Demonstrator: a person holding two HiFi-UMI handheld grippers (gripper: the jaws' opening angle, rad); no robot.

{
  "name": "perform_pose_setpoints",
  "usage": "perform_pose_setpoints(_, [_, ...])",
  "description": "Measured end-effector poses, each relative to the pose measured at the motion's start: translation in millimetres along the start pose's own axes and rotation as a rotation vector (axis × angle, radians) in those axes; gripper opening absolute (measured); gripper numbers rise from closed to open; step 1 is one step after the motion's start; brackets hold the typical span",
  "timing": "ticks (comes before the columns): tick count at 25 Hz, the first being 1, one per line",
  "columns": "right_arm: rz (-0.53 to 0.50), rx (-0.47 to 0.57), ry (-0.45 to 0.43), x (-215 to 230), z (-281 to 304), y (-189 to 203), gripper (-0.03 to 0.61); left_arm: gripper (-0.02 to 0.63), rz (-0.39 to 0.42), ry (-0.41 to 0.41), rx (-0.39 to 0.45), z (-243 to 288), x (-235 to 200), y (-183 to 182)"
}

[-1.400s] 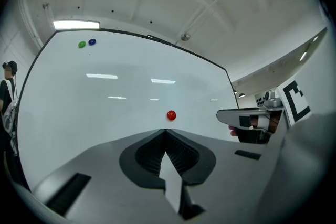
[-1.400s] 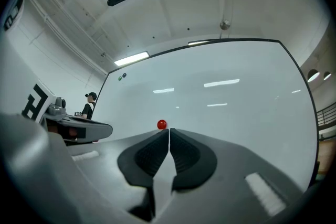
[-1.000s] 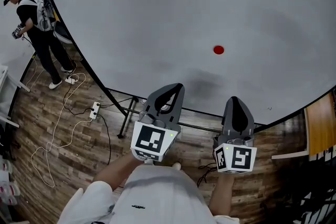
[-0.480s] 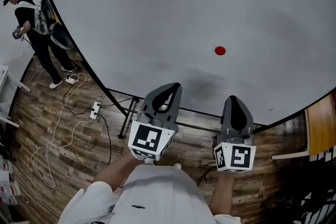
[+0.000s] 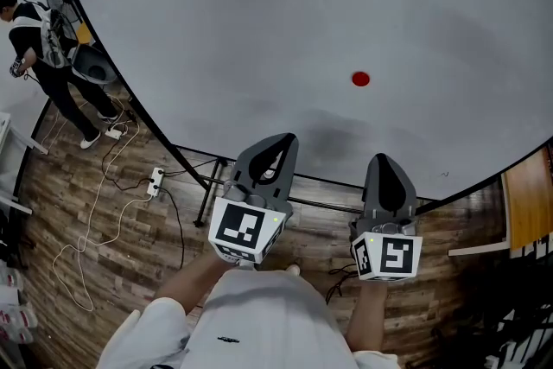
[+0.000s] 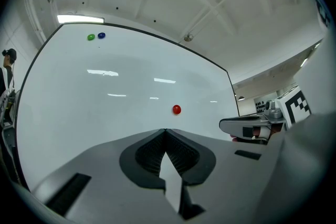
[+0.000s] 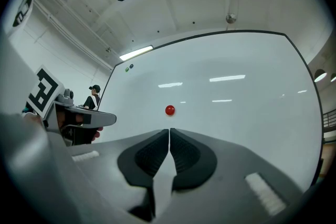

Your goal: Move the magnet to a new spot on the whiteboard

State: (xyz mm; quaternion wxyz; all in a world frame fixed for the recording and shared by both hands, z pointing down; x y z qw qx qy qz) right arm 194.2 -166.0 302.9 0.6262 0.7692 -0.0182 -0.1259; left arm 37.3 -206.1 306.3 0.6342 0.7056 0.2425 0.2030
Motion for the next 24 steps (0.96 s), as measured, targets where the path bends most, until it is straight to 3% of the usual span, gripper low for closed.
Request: perform_pose_setpoints(24, [0.005, -0.006, -0.009, -2.1, 6.1, -0.5, 0.005, 0.006, 0.003, 0.008, 0.005, 5.4, -1.0, -4.7])
Point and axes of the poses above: the fingertips, and each gripper's own axes: z forward along the fingers, x to its right, y out of its underside, the point moved 2 cm from there along -z, backward along the fingers, and after that the axes turned 2 degrees about -z, right-handed, at the moved point
